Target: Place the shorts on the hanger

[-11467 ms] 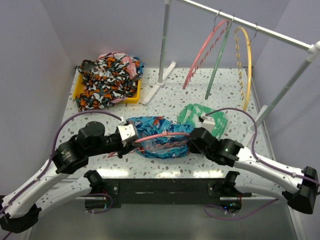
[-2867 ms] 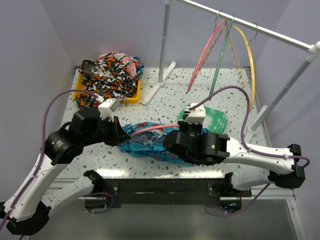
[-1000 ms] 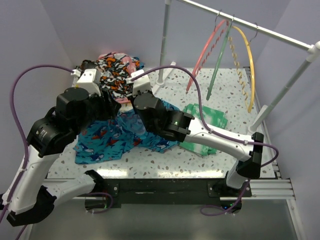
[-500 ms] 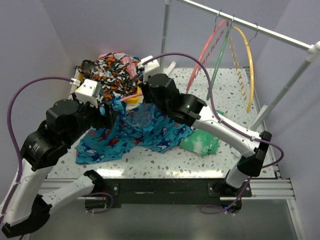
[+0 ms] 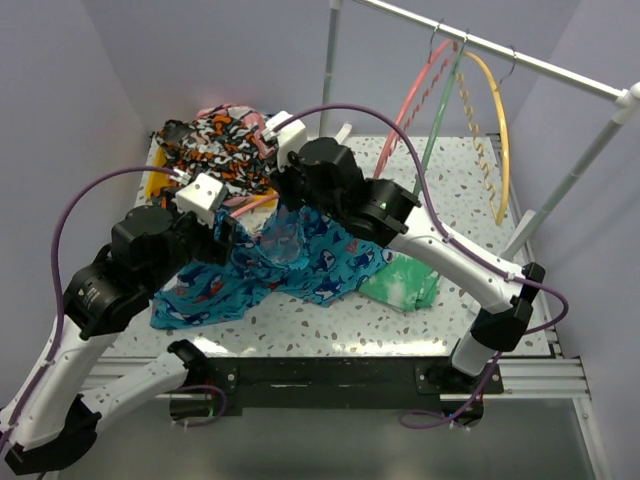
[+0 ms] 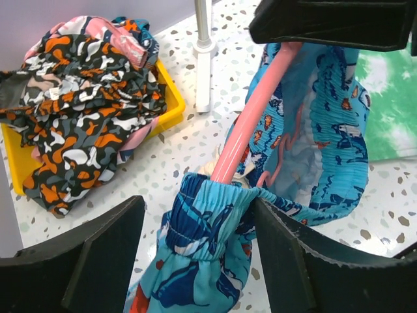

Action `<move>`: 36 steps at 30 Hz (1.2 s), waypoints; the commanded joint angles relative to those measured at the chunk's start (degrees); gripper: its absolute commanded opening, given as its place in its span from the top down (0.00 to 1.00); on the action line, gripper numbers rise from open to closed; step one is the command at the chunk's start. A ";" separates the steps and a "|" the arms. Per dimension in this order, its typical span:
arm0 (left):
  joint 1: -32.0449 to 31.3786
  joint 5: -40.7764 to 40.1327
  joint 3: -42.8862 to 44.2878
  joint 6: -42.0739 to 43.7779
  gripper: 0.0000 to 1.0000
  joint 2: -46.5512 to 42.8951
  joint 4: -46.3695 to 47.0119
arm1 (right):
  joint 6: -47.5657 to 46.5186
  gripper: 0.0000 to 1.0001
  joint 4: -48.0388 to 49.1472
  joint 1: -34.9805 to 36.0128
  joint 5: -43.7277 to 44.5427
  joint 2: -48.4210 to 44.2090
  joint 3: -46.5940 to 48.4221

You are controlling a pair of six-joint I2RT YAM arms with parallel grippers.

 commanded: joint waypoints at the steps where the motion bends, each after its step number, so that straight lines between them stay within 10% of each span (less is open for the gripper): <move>1: -1.37 3.87 -0.24 2.85 0.28 -2.13 0.39 | -2.35 1.00 1.08 0.22 -5.09 -2.10 4.03; 15: -3.57 12.49 -5.96 0.65 0.34 -9.44 -2.70 | -4.37 1.00 -0.42 0.30 -10.81 -4.29 5.17; 20: -3.57 15.91 -7.63 -1.37 0.57 -8.65 -2.35 | -4.28 1.00 -0.59 0.30 -12.03 -4.82 5.17; 24: -3.57 13.03 -7.63 -2.25 1.00 -8.56 -1.82 | -4.46 1.00 -0.86 0.39 -11.25 -5.26 4.29; 26: -3.57 12.93 -8.59 -2.52 1.00 -9.26 -0.07 | -4.55 0.98 -0.77 0.39 -10.11 -5.78 2.89; 30: -3.66 10.91 -11.49 -3.39 1.00 -12.68 3.70 | -4.63 0.52 0.02 0.48 -5.90 -6.84 -0.10; 36: -3.66 7.93 -12.02 -4.01 1.00 -14.10 4.77 | -4.02 0.28 -0.07 0.48 0.70 -8.95 -2.74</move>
